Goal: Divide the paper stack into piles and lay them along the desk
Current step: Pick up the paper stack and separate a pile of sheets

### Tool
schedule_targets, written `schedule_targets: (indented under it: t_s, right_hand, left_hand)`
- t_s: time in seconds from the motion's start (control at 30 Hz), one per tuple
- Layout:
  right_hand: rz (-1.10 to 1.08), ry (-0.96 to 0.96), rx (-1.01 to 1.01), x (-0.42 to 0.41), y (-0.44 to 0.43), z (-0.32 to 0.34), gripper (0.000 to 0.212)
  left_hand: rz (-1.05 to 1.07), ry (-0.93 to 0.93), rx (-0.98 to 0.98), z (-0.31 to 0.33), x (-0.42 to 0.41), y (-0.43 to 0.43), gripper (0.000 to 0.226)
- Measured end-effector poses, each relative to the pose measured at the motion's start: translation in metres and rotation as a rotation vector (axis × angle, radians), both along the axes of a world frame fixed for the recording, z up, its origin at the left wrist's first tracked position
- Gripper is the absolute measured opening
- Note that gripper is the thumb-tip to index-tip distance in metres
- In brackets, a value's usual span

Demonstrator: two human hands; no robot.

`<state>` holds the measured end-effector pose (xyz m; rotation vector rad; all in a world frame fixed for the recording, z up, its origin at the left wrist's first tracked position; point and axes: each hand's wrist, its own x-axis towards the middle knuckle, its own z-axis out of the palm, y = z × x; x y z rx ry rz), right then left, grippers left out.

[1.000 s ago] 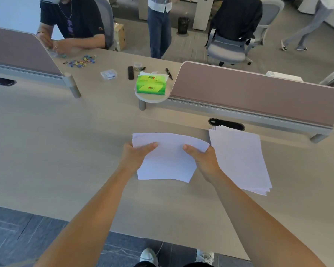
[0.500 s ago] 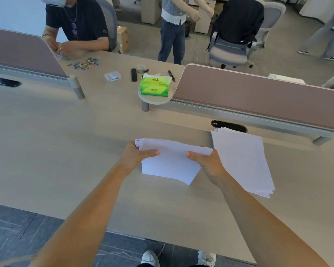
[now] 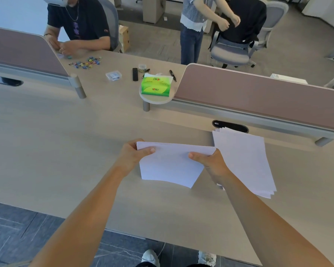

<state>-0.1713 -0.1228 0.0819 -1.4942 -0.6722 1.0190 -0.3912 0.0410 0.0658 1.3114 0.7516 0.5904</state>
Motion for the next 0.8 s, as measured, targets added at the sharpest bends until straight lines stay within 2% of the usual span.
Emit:
schedule_targets:
  t_s: [0.13, 0.2, 0.3, 0.43, 0.53, 0.63, 0.7, 0.73, 0.8]
  right_hand:
    - [0.021, 0.009, -0.004, 0.000, 0.001, 0.001, 0.046]
    - [0.017, 0.006, -0.010, -0.001, 0.002, 0.002, 0.050]
    - [0.004, 0.003, -0.009, 0.000, 0.001, 0.000, 0.060]
    - [0.022, -0.021, -0.016, 0.001, -0.002, 0.001, 0.037]
    - [0.052, -0.167, -0.070, 0.007, -0.005, 0.006, 0.024]
    - [0.109, -0.365, -0.172, 0.019, -0.007, 0.012, 0.024]
    - [0.168, -0.528, -0.258, 0.025, -0.007, 0.019, 0.035]
    - [0.194, -0.571, -0.290, 0.025, -0.006, 0.023, 0.034]
    - [0.212, -0.582, -0.326, 0.022, -0.004, 0.031, 0.017]
  left_hand:
    - [-0.029, -0.033, -0.001, -0.002, 0.004, -0.003, 0.040]
    - [-0.035, -0.042, -0.015, -0.004, 0.004, -0.006, 0.046]
    - [0.022, -0.075, -0.080, -0.010, 0.000, -0.006, 0.036]
    - [0.067, -0.023, 0.021, -0.016, -0.006, -0.011, 0.017]
    - [0.133, 0.009, 0.141, -0.016, -0.011, -0.014, 0.022]
    - [0.145, 0.054, 0.303, -0.022, -0.023, -0.006, 0.020]
    - [0.127, 0.118, 0.410, -0.028, -0.030, 0.001, 0.043]
    - [0.125, 0.148, 0.433, -0.030, -0.032, 0.002, 0.047]
    - [0.118, 0.185, 0.465, -0.024, -0.030, 0.002, 0.032]
